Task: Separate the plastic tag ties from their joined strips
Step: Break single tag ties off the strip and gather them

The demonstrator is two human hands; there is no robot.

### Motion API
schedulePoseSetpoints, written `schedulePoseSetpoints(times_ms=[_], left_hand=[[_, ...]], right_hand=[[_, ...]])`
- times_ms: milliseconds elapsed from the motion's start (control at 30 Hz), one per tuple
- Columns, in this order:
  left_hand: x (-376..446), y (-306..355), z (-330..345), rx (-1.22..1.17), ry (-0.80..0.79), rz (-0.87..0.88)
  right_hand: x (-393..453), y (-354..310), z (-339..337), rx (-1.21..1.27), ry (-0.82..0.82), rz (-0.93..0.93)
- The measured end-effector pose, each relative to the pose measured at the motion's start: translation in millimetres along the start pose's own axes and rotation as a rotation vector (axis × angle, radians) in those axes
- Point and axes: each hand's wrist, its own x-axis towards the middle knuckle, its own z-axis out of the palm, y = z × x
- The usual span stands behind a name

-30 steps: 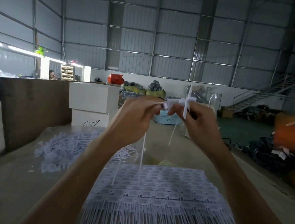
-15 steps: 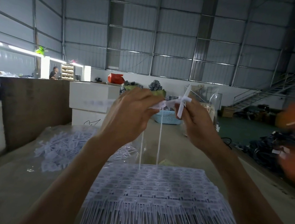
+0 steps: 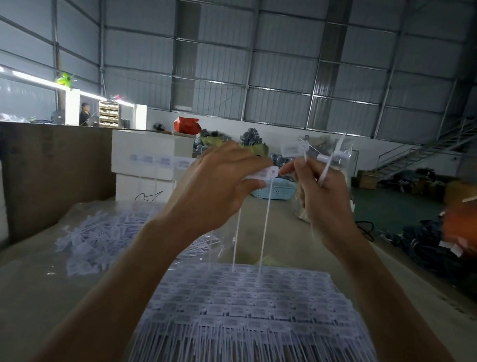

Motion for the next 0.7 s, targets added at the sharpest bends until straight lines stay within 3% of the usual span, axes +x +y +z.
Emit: schedulePoseSetpoints(times_ms=[133, 300, 400, 600, 700], left_hand=[[-1, -1, 2, -0.034, -0.025, -0.047], [-1, -3, -1, -0.020, -0.035, -0.069], [-1, -3, -3, -0.018, -0.036, -0.092], [-1, 2, -5, -0.050, 0.006, -0.074], [-1, 3, -5, -0.090, -0.019, -0.065]], right_hand=[[-6, -9, 11, 0.195, -0.089, 0.039], [-8, -13, 15, 0.095, -0.080, 0.116], [-8, -14, 13, 0.187, -0.120, 0.181], [-10, -18, 10, 0.248, -0.276, 0.160], [-10, -17, 11, 0.204, -0.242, 0.119]])
